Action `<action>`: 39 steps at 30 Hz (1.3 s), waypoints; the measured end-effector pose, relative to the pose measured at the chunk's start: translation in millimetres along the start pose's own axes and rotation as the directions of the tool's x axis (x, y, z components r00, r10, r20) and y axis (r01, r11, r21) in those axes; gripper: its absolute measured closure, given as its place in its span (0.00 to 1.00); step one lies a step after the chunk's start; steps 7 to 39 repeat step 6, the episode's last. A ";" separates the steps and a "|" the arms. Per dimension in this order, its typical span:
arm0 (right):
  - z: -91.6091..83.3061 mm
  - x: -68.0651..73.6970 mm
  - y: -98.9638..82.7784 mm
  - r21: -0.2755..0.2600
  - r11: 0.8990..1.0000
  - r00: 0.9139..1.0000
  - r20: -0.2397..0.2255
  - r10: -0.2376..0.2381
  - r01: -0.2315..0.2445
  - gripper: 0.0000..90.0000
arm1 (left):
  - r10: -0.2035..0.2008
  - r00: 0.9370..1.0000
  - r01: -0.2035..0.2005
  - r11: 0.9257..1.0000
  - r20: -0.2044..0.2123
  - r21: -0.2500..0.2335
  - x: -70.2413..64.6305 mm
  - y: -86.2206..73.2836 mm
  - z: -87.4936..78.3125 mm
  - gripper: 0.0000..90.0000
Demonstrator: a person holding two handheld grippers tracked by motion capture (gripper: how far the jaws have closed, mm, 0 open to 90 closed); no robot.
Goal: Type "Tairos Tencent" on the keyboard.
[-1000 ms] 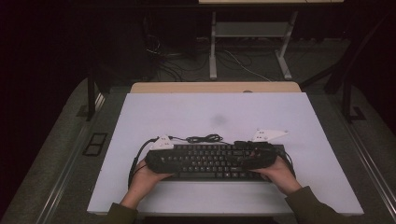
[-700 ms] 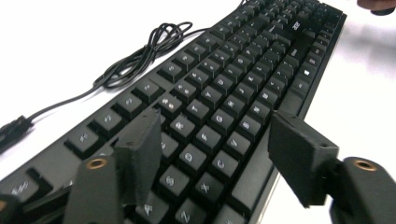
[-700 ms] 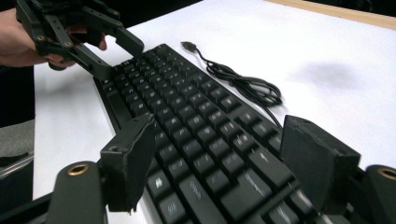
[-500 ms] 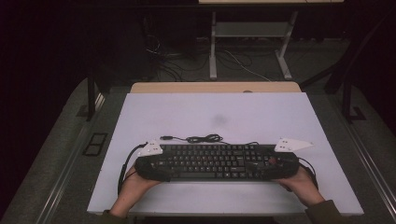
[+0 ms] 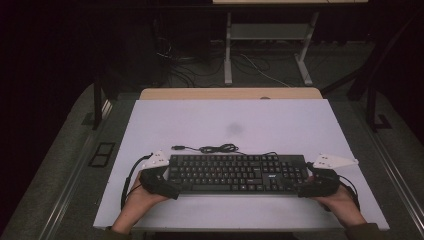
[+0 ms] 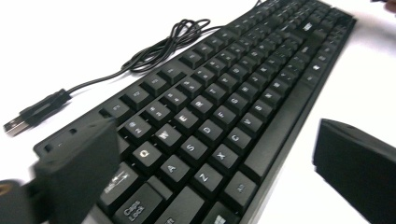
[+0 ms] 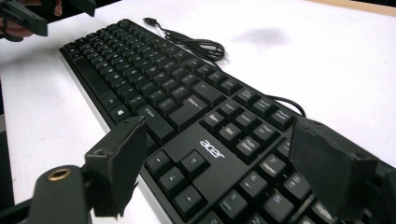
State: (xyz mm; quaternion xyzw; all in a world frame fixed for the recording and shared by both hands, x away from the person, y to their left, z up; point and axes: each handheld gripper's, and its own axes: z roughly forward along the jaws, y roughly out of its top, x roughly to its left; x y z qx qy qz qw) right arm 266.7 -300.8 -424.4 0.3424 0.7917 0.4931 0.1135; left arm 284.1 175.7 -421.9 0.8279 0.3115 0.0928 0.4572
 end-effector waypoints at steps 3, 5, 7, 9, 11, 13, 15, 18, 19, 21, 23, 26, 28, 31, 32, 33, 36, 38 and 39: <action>-2.8 -1.3 -1.2 0.002 1.000 1.000 0.011 -0.003 0.003 0.21 | -0.007 1.000 0.007 1.000 -0.007 -0.003 0.0 0.8 -1.0 0.00; -4.0 -2.3 -1.7 0.001 1.000 1.000 0.014 0.003 -0.003 0.21 | -0.011 1.000 0.011 1.000 -0.015 -0.001 0.9 1.0 -1.5 0.00; -4.0 -2.7 -1.8 0.001 1.000 1.000 0.016 0.002 -0.002 0.21 | -0.016 1.000 0.016 1.000 -0.014 0.002 1.5 0.9 -1.6 0.00; -4.0 -2.7 -1.8 0.001 1.000 1.000 0.016 0.002 -0.002 0.21 | -0.016 1.000 0.016 1.000 -0.014 0.002 1.5 0.9 -1.6 0.00; -4.0 -2.7 -1.8 0.001 1.000 1.000 0.016 0.002 -0.002 0.21 | -0.016 1.000 0.016 1.000 -0.014 0.002 1.5 0.9 -1.6 0.00; -4.0 -2.7 -1.8 0.001 1.000 1.000 0.016 0.002 -0.002 0.21 | -0.016 1.000 0.016 1.000 -0.014 0.002 1.5 0.9 -1.6 0.00; -4.0 -2.7 -1.8 0.001 1.000 1.000 0.016 0.002 -0.002 0.21 | -0.016 1.000 0.016 1.000 -0.014 0.002 1.5 0.9 -1.6 0.00; -4.0 -2.7 -1.8 0.001 1.000 1.000 0.016 0.002 -0.002 0.21 | -0.016 1.000 0.016 1.000 -0.014 0.002 1.5 0.9 -1.6 0.00; -4.0 -2.7 -1.8 0.001 1.000 1.000 0.016 0.002 -0.002 0.21 | -0.016 1.000 0.016 1.000 -0.014 0.002 1.5 0.9 -1.6 0.00; -4.0 -2.7 -1.8 0.001 1.000 1.000 0.016 0.002 -0.002 0.21 | -0.016 1.000 0.016 1.000 -0.014 0.002 1.5 0.9 -1.6 0.00; -4.0 -2.7 -1.8 0.001 1.000 1.000 0.016 0.002 -0.002 0.21 | -0.016 1.000 0.016 1.000 -0.014 0.002 1.5 0.9 -1.6 0.00; -4.0 -2.7 -1.8 0.001 1.000 1.000 0.016 0.002 -0.002 0.21 | -0.016 1.000 0.016 1.000 -0.014 0.002 1.5 0.9 -1.6 0.00; -4.0 -2.7 -1.8 0.001 1.000 1.000 0.016 0.002 -0.002 0.21 | -0.016 1.000 0.016 1.000 -0.014 0.002 1.5 0.9 -1.6 0.00; -4.0 -2.7 -1.8 0.001 1.000 1.000 0.016 0.002 -0.002 0.21 | -0.016 1.000 0.016 1.000 -0.014 0.002 1.5 0.9 -1.6 0.00; -4.0 -2.7 -1.8 0.001 1.000 1.000 0.016 0.002 -0.002 0.21 | -0.016 1.000 0.016 1.000 -0.014 0.002 1.5 0.9 -1.6 0.00; -4.0 -2.7 -1.8 0.001 1.000 1.000 0.016 0.002 -0.002 0.21 | -0.016 1.000 0.016 1.000 -0.014 0.002 1.5 0.9 -1.6 0.00; -4.0 -2.7 -1.8 0.001 1.000 1.000 0.016 0.002 -0.002 0.21 | -0.016 1.000 0.016 1.000 -0.014 0.002 1.5 0.9 -1.6 0.00; -4.0 -2.7 -1.8 0.001 1.000 1.000 0.016 0.002 -0.002 0.21 | -0.016 1.000 0.016 1.000 -0.014 0.002 1.5 0.9 -1.6 0.00; -4.0 -2.7 -1.8 0.001 1.000 1.000 0.016 0.002 -0.002 0.21 | -0.016 1.000 0.016 1.000 -0.014 0.002 1.5 0.9 -1.6 0.00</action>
